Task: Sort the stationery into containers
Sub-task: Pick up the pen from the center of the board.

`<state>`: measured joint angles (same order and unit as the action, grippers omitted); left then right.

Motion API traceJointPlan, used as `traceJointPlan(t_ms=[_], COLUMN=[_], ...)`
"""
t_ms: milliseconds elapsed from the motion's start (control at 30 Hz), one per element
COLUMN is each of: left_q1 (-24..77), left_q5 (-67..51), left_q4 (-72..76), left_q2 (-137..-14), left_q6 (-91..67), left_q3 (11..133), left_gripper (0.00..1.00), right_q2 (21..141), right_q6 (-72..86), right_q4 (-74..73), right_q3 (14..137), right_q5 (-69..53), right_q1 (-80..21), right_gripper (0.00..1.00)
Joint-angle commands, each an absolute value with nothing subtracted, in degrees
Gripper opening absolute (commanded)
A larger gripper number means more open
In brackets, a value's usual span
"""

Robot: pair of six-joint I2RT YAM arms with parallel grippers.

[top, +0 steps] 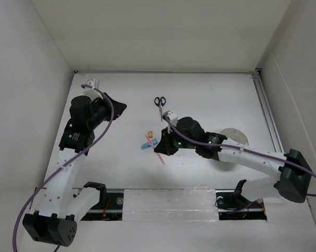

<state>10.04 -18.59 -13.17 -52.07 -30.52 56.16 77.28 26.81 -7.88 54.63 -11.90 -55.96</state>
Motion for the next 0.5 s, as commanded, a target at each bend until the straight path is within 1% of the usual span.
traceJointPlan(t_ms=[0, 67, 100, 133, 167, 300, 467], left_q1=[10.1, 10.1, 10.1, 10.1, 10.1, 10.1, 10.1], left_q5=[-28.1, -29.8, -31.0, -33.3, -34.4, -37.7, -39.1], left_q4=[0.9, 3.3, 6.8, 8.1, 9.3, 12.9, 15.7], left_q2=[-49.8, -49.2, -48.3, -47.6, -47.5, -45.1, -43.0], left_q6=[-32.7, -34.5, -35.2, -35.8, -36.3, -37.5, -43.4], left_q3=[54.8, 53.4, 52.7, 51.5, 50.9, 48.6, 44.4], left_gripper=[0.0, 0.0, 0.0, 0.0, 0.0, 0.0, 0.0], right_q2=[72.6, 70.7, 69.0, 68.4, 67.9, 64.9, 63.6], right_q6=[36.0, 39.1, 42.2, 43.4, 44.4, 44.9, 44.3], right_q4=[1.9, 6.0, 8.8, 14.5, 16.9, 27.8, 36.2], right_q3=[52.2, 49.6, 48.4, 46.3, 45.5, 41.0, 39.4], right_q5=[-14.5, -13.9, -13.9, -13.9, -13.9, -11.5, -10.1], right_q1=[-57.4, -58.3, -58.8, -59.5, -59.5, -60.6, -62.3], right_gripper=[0.0, 0.0, 0.0, 0.0, 0.0, 0.0, 0.0])
